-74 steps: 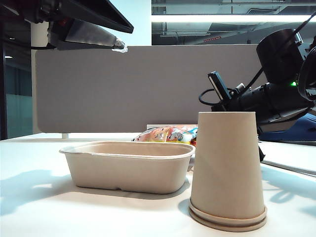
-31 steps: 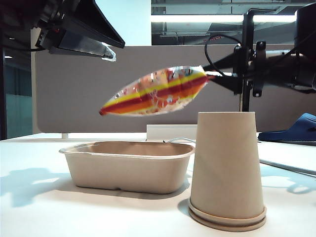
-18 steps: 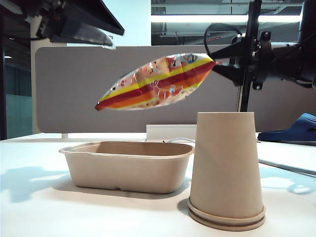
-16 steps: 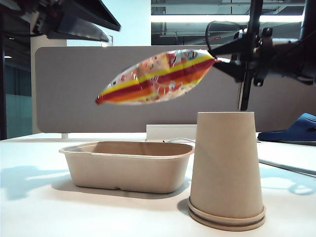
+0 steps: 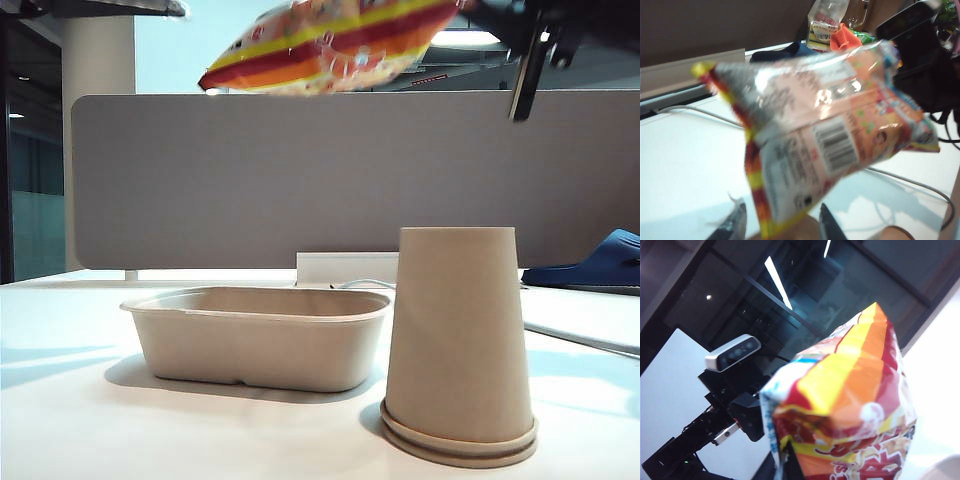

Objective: Pick up a bag of chips and put them in the box.

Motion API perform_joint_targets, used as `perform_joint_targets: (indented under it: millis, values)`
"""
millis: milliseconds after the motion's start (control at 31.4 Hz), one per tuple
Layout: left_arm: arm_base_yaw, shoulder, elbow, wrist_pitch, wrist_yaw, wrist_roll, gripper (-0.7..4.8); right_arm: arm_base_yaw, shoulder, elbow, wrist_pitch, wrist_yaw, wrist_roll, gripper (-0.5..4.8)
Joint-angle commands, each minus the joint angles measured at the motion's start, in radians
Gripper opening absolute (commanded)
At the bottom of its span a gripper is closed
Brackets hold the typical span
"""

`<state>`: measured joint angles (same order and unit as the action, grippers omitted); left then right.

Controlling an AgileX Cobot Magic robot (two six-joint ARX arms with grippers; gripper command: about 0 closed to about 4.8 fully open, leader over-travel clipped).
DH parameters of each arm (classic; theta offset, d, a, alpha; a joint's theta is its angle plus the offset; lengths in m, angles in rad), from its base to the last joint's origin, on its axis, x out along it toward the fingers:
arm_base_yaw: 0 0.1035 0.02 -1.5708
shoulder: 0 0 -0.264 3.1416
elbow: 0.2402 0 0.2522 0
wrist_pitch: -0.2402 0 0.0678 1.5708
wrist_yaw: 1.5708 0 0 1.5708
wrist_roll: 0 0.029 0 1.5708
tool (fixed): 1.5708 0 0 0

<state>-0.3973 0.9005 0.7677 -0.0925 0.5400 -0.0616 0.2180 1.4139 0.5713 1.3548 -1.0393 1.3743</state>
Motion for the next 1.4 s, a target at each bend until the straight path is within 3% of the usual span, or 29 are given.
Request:
perform_joint_targets:
  millis: [32, 287, 446, 605, 828, 1401]
  values:
    - [0.0, -0.015, 0.005, -0.033, 0.048, -0.006, 1.87, 0.002, -0.074, -0.046, -0.05, 0.042, -0.081, -0.04]
    - [-0.002, -0.017, 0.005, -0.057, 0.149, -0.066, 1.87, 0.009, -0.241, -0.16, -0.231, 0.113, -0.249, -0.04]
    - [-0.003, -0.017, 0.005, -0.06, 0.175, -0.093, 1.87, 0.08, -0.312, -0.166, -0.38, 0.185, -0.362, -0.04]
    - [-0.023, -0.017, 0.005, -0.07, 0.175, -0.097, 1.87, 0.215, -0.343, -0.166, -0.55, 0.348, -0.501, -0.04]
    - [-0.034, -0.017, 0.005, -0.092, 0.172, -0.097, 1.87, 0.334, -0.341, -0.165, -0.71, 0.574, -0.6, -0.04]
    - [-0.039, -0.016, 0.005, -0.092, 0.153, -0.095, 1.87, 0.339, -0.339, -0.128, -0.811, 0.566, -0.544, -0.04]
